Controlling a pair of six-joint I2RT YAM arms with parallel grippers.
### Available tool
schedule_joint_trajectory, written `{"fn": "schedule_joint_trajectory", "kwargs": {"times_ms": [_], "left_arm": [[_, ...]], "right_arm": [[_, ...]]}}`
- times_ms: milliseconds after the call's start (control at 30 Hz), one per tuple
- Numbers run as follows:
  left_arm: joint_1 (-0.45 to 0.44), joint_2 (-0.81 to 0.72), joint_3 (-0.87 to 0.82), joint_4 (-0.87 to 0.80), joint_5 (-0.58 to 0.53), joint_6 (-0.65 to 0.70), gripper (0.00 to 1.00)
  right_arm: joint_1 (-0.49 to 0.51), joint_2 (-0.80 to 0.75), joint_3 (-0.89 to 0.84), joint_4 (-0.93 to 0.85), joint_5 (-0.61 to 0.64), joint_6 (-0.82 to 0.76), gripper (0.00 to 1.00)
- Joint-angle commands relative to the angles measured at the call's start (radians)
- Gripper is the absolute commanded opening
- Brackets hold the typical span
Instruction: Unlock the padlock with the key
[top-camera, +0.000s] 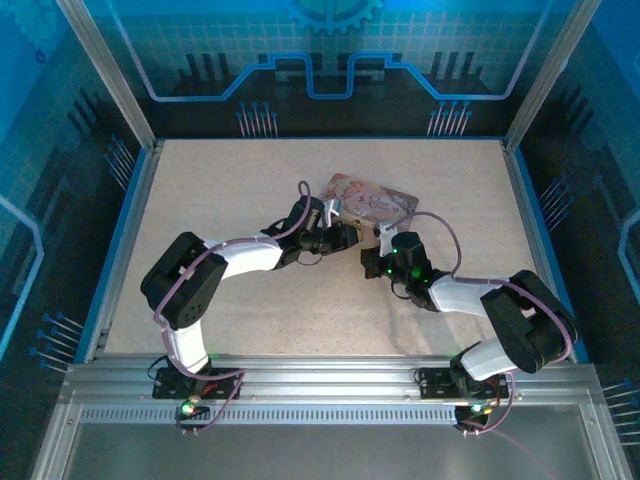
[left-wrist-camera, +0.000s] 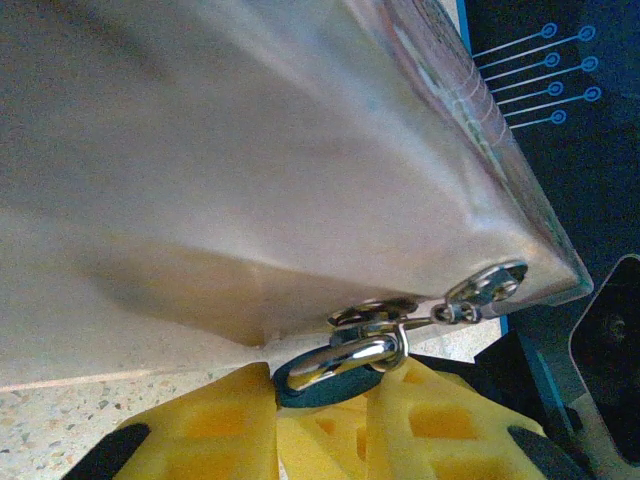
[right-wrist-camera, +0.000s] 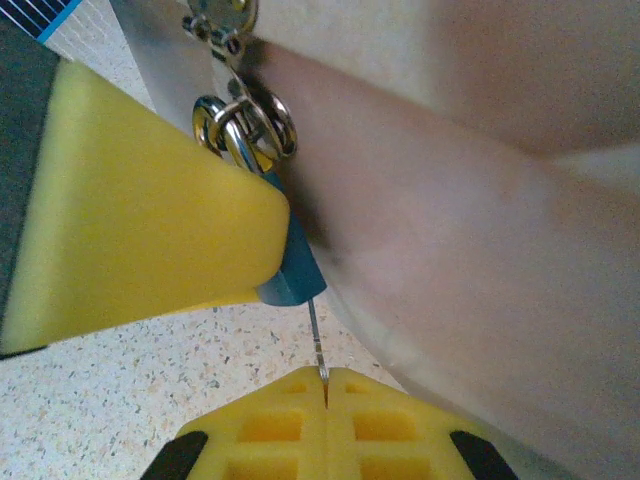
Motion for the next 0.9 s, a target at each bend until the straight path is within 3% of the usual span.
{"fn": "schedule_joint_trajectory", "kwargs": {"times_ms": [0,867], "left_arm": [[-0.009,-0.038,0.045,0.040,0.042,0.000,0.23],[-0.010,-0.034,0.045,0.042,0.044,-0.003,0.22]], "right_arm": [[-0.013,-0.006,0.000,0.040,-0.006,0.010,0.00],[-0.030,-0.020,-0.013,0.052,-0.026,0.008,0.00]]}}
